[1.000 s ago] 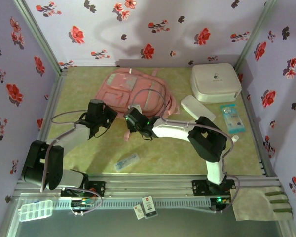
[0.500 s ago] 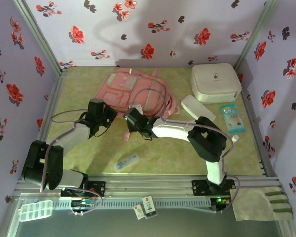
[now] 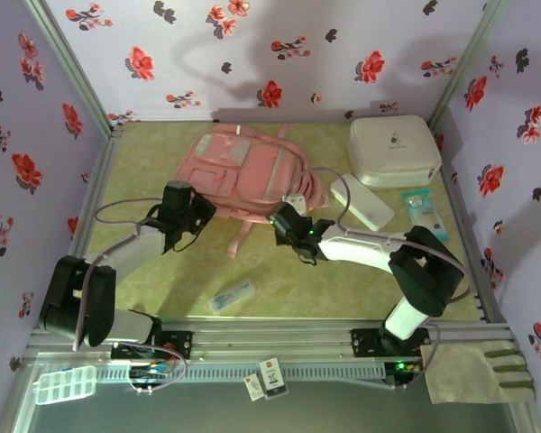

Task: Pack the student bag
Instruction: Zip the student bag at the top-center of the table.

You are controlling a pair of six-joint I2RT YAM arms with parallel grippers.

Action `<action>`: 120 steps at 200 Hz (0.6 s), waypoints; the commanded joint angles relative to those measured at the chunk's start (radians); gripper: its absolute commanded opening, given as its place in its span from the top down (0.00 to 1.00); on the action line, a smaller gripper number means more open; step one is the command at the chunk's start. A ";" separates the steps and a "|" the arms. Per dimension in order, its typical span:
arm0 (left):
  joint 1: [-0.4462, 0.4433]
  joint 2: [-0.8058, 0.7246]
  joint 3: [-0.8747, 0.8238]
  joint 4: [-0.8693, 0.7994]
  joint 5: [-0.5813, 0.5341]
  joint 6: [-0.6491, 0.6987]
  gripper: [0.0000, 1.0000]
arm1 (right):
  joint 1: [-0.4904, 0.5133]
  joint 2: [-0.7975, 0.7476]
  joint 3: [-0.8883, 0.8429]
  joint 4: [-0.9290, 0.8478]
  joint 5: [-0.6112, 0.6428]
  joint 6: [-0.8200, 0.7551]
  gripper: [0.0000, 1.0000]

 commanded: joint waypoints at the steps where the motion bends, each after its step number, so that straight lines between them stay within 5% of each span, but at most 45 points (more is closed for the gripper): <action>1: -0.001 0.008 0.037 0.019 -0.011 0.044 1.00 | -0.026 0.003 -0.032 -0.038 0.080 -0.010 0.92; 120: -0.001 0.012 0.071 -0.013 0.003 0.060 1.00 | -0.042 0.061 0.003 0.139 -0.111 -0.206 0.74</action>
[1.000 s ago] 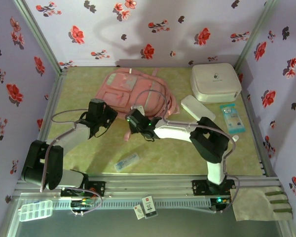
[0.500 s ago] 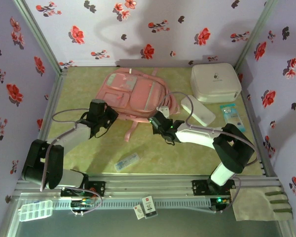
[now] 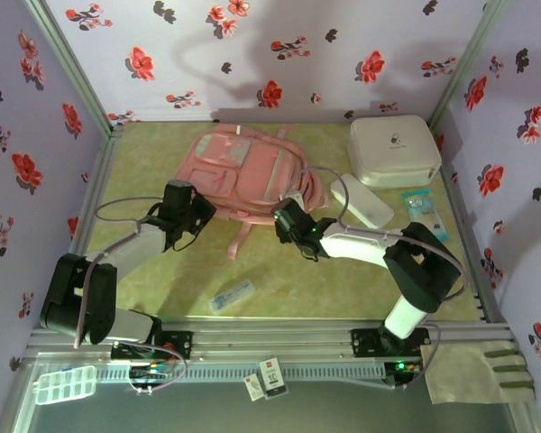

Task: Pack the student bag
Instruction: Zip the student bag at the top-center of the table.

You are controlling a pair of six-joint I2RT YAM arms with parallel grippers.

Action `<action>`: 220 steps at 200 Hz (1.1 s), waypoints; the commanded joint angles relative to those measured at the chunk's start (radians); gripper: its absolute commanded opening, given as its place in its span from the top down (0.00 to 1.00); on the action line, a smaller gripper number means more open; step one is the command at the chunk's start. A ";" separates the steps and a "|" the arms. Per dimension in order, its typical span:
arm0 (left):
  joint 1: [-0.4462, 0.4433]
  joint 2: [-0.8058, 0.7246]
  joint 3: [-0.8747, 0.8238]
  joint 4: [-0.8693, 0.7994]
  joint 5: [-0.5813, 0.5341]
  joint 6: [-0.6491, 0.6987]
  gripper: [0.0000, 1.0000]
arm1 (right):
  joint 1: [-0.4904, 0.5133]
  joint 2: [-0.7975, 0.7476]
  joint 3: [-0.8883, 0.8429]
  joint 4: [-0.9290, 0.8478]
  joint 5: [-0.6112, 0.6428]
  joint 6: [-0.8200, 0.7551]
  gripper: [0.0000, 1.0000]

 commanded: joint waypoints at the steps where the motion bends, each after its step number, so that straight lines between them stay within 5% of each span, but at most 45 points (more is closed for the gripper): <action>1: -0.002 0.000 0.053 0.021 0.003 0.036 1.00 | -0.003 0.024 0.013 0.028 -0.016 -0.040 0.74; 59: 0.007 0.001 0.045 0.015 0.000 0.036 1.00 | -0.017 -0.021 -0.042 0.023 0.114 -0.028 0.90; 93: 0.025 0.004 0.026 0.016 -0.001 0.036 1.00 | -0.078 -0.079 -0.105 0.036 0.138 -0.063 0.92; 145: 0.030 0.021 0.018 0.024 -0.002 0.041 1.00 | -0.141 -0.118 -0.101 0.026 0.049 -0.145 0.96; 220: 0.072 0.063 0.047 -0.012 0.012 0.089 1.00 | -0.287 -0.101 -0.081 0.015 -0.172 -0.060 0.98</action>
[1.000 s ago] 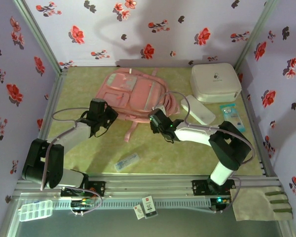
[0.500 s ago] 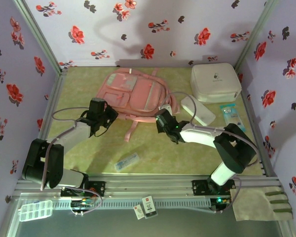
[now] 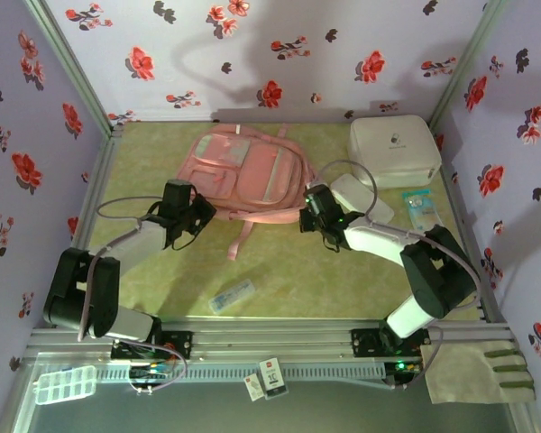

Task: Pack the student bag
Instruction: Zip the student bag at the top-center of the table.

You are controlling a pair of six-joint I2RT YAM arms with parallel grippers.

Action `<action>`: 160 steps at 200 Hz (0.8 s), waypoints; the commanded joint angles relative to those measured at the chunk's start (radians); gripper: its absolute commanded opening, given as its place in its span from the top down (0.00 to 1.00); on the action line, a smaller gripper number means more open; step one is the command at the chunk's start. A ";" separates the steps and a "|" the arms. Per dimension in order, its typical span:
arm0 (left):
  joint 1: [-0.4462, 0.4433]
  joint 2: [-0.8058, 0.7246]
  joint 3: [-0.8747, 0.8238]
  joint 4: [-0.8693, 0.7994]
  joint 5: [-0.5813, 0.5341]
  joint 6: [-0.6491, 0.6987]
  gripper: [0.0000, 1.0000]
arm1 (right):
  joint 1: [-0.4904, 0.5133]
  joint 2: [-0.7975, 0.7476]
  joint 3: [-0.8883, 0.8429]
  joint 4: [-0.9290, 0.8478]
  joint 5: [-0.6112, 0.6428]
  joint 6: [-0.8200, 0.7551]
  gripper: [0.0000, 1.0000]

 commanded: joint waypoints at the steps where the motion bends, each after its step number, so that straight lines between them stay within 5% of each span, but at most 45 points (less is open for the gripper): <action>1: 0.043 0.021 0.038 -0.003 -0.033 0.049 1.00 | -0.043 -0.008 0.012 -0.044 -0.018 0.042 0.98; 37: 0.080 0.082 0.105 -0.045 -0.025 0.107 0.96 | -0.017 -0.009 0.044 -0.006 -0.200 0.024 0.99; 87: 0.160 0.189 0.240 -0.150 0.005 0.215 0.52 | 0.129 0.133 0.202 0.008 -0.232 -0.003 1.00; 132: 0.200 0.137 0.226 -0.194 0.002 0.170 0.33 | 0.215 0.299 0.403 0.009 -0.303 0.017 1.00; 160: 0.172 0.057 0.132 -0.150 0.022 0.071 0.30 | 0.246 0.358 0.465 0.007 -0.336 0.032 1.00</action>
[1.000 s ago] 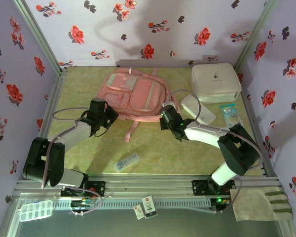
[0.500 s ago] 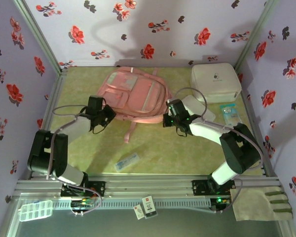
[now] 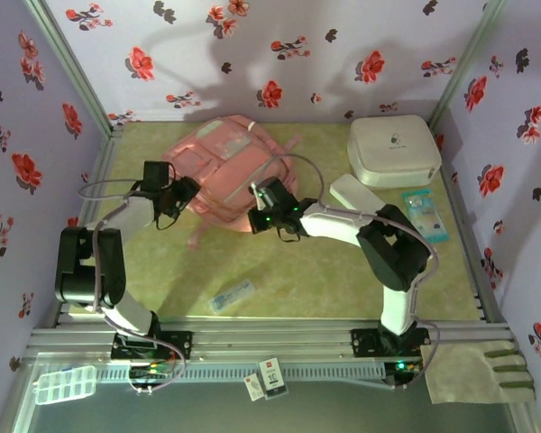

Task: Pack the student bag
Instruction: Zip the student bag at the top-center of the table.

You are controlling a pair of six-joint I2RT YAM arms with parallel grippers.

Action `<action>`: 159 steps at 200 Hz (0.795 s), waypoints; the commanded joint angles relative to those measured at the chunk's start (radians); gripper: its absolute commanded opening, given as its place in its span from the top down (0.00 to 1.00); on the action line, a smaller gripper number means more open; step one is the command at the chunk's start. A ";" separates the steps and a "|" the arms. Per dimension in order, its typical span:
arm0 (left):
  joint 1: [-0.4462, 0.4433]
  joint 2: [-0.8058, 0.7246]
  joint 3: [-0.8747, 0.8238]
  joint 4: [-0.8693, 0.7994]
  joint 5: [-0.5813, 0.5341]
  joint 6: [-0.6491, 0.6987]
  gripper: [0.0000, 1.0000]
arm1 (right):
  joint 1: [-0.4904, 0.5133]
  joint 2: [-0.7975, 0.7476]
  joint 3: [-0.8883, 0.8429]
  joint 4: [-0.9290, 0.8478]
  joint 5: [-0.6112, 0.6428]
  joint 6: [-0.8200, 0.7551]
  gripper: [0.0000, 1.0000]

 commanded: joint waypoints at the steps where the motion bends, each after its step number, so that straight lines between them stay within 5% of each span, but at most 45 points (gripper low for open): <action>1: -0.025 -0.092 -0.073 0.007 0.013 -0.084 0.30 | 0.024 0.030 0.076 0.044 -0.049 0.023 1.00; 77: -0.148 -0.154 -0.331 0.358 0.014 -0.460 0.29 | 0.037 0.051 0.097 0.048 -0.105 0.053 1.00; 159: -0.165 -0.033 -0.357 0.504 -0.022 -0.554 0.76 | 0.010 -0.020 0.002 0.038 -0.077 0.071 1.00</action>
